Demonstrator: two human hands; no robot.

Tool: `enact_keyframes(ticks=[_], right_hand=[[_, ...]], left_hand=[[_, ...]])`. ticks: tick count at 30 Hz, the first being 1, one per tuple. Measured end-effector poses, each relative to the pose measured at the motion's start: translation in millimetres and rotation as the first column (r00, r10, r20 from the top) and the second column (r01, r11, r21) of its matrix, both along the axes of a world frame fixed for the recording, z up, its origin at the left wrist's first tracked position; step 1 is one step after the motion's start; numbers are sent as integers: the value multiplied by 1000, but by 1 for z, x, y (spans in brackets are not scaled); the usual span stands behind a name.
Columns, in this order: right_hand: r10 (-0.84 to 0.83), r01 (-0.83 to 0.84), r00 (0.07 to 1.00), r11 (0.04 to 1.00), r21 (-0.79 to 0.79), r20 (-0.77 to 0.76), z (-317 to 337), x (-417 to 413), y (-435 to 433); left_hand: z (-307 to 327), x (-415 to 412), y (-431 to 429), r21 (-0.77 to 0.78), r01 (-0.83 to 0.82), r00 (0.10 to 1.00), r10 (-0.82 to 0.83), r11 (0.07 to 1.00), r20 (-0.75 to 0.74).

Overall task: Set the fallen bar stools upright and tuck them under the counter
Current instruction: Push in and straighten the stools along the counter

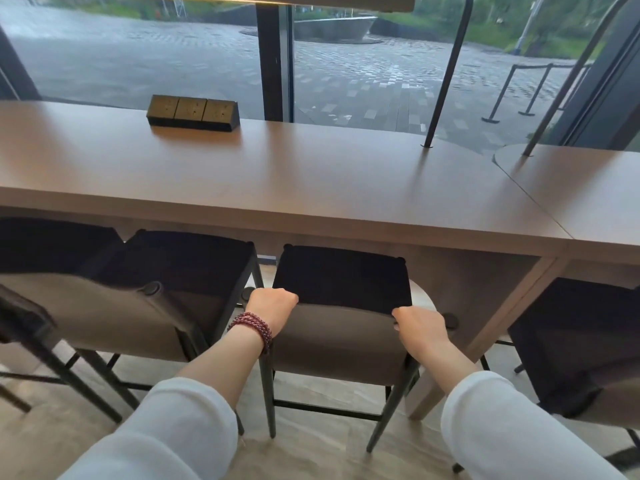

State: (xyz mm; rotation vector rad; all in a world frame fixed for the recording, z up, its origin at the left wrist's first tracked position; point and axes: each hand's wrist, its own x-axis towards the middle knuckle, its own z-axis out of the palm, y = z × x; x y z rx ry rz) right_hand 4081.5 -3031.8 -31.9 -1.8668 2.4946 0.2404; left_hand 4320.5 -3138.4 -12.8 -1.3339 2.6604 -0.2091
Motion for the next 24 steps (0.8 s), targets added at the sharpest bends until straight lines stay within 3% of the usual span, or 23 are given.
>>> enact_keyframes(ticks=[14,24], right_hand=[[-54,54,999,998,19,-6,-1,6,-3],[-74,74,997,997,0,36,20,11,-1]], left_hand=[[1,3,-1,-12,0,999,0,1000,34],[7,11,1,92,-21,1000,20,996,15]])
